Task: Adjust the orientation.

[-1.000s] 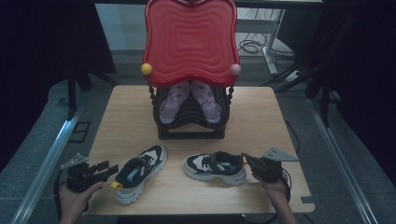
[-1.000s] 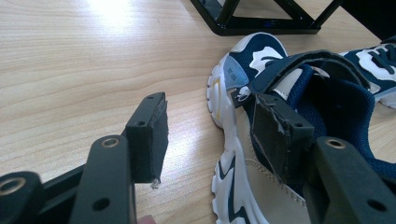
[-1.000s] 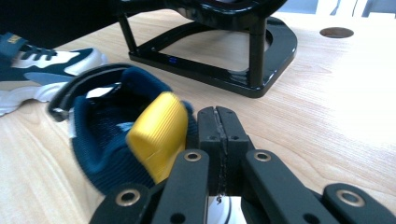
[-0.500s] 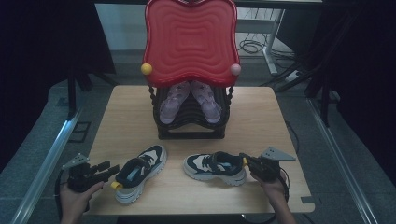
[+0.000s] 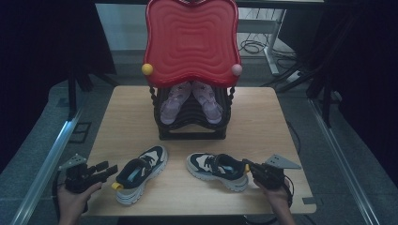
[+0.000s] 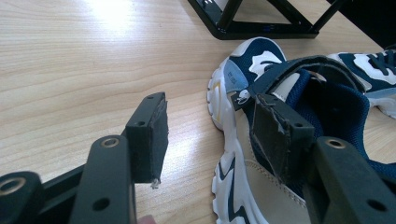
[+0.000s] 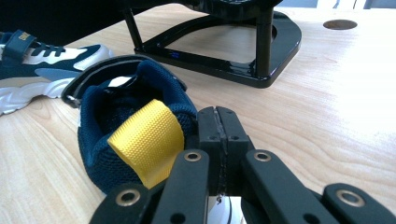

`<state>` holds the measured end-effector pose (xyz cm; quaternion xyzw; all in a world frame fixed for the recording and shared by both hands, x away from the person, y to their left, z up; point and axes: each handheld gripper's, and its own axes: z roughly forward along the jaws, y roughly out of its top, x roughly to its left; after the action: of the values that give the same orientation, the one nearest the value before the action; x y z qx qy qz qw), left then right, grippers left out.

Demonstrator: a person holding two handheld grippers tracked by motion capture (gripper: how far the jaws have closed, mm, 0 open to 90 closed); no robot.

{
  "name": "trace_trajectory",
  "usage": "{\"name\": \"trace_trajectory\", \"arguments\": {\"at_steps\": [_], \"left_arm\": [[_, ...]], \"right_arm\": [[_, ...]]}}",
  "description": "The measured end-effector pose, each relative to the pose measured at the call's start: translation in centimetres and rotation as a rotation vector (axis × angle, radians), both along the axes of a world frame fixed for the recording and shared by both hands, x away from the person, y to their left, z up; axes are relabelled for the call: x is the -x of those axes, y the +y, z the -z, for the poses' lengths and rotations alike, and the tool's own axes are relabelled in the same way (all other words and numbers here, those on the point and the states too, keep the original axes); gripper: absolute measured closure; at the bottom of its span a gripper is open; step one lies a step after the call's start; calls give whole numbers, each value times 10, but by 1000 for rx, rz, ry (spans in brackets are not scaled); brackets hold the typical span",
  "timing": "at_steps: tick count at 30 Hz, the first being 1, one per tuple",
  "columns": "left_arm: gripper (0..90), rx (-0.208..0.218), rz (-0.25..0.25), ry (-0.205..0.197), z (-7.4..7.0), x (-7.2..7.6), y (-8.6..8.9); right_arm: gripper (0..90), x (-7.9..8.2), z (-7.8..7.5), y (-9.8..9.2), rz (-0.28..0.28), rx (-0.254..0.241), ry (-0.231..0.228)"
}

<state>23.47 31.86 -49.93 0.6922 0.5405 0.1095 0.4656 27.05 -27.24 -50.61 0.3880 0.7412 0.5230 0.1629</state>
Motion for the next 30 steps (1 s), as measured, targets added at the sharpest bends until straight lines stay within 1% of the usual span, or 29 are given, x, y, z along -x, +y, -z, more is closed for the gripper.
{"name": "trace_trajectory", "arguments": {"at_steps": [12, 15, 16, 18, 20, 22, 26, 30], "left_arm": [[453, -1, 2, 1, -1, 0, 1], [453, 9, -1, -3, -2, 1, 3], [453, 15, -6, -11, -4, 2, 4], [454, 18, -12, -16, -5, 3, 6], [454, 16, -16, -17, -5, 3, 8], [454, 19, -15, -17, -6, 4, 8], [454, 26, -17, -24, -7, 4, 9], [454, 20, -21, -18, -6, 4, 11]], "right_arm": [[891, 17, 0, -2, -1, -4, -3], [891, 22, 0, -2, -5, 1, -8], [891, 24, -1, -1, -4, 2, -12], [891, 28, -1, -1, -2, 7, -15], [891, 31, 0, 0, -6, 0, -15], [891, 33, 0, 0, -9, 6, -18], [891, 38, 1, 0, -12, 1, -17], [891, 41, 3, 3, -24, 9, -16]]}}
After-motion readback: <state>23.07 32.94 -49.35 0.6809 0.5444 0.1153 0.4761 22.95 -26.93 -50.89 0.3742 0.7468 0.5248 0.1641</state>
